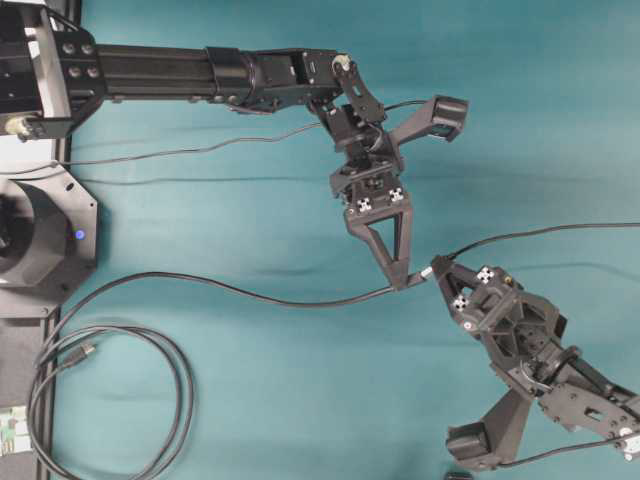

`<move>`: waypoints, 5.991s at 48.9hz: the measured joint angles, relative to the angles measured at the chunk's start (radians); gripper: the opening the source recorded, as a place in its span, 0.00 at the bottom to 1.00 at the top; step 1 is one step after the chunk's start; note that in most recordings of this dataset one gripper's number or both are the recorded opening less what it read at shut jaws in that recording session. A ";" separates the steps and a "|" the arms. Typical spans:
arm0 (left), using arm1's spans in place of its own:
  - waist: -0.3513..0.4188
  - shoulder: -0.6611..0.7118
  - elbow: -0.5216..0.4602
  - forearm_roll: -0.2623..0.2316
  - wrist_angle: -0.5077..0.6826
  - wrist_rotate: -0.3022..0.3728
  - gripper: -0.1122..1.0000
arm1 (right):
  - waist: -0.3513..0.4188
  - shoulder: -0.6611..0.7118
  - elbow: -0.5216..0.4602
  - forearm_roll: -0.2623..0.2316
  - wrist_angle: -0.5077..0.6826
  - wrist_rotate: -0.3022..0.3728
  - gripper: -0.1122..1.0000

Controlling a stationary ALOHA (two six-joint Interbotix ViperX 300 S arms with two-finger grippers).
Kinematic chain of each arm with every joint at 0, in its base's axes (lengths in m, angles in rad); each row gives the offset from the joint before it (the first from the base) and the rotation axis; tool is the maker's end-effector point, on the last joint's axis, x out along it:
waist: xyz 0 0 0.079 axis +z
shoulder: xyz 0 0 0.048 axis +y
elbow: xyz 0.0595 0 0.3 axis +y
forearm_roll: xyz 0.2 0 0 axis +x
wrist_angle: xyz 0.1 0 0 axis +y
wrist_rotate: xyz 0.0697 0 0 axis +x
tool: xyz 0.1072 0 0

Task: Insert the USB using both arms.

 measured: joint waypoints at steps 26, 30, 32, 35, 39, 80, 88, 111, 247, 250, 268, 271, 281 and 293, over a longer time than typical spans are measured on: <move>0.014 0.002 -0.015 -0.005 0.005 -0.026 0.31 | -0.003 0.029 -0.025 -0.002 0.063 -0.008 0.30; 0.021 0.002 -0.017 -0.006 0.006 -0.028 0.31 | -0.005 0.034 -0.029 -0.002 0.078 -0.008 0.30; 0.025 0.002 -0.015 -0.006 0.006 -0.028 0.31 | -0.005 0.037 -0.032 -0.002 0.084 -0.006 0.30; 0.031 0.002 -0.017 -0.008 0.005 -0.029 0.31 | -0.008 0.040 -0.034 -0.002 0.095 -0.008 0.30; 0.041 0.002 -0.018 -0.011 0.000 -0.029 0.31 | -0.009 0.040 -0.034 -0.002 0.107 -0.006 0.30; 0.049 0.006 -0.058 -0.009 -0.003 -0.031 0.31 | -0.009 0.066 -0.063 -0.002 0.110 -0.006 0.30; 0.051 0.006 -0.058 -0.009 -0.003 -0.031 0.31 | -0.009 0.067 -0.066 -0.002 0.110 -0.006 0.30; 0.058 0.028 -0.091 -0.009 -0.002 -0.031 0.31 | -0.012 0.075 -0.078 -0.002 0.112 -0.009 0.29; -0.193 -0.196 0.199 0.784 -1.034 -0.020 0.71 | 0.014 -0.407 -0.129 0.218 0.479 0.637 0.86; -0.193 -0.195 0.199 0.784 -1.034 -0.021 0.77 | 0.014 -0.408 -0.129 0.219 0.477 0.637 0.86; -0.193 -0.391 0.225 0.785 -0.991 -0.121 0.75 | 0.014 -0.508 -0.129 0.221 0.476 0.647 0.86; -0.193 -0.472 0.250 0.784 -1.017 -0.132 0.75 | 0.014 -0.557 -0.129 0.221 0.456 0.661 0.86; -0.212 -0.744 0.377 0.787 -1.233 -0.094 0.75 | 0.005 -0.723 -0.026 0.215 0.241 0.773 0.86; -0.304 -1.020 0.595 0.787 -1.605 0.071 0.74 | -0.147 -0.896 0.270 0.015 -0.331 0.991 0.84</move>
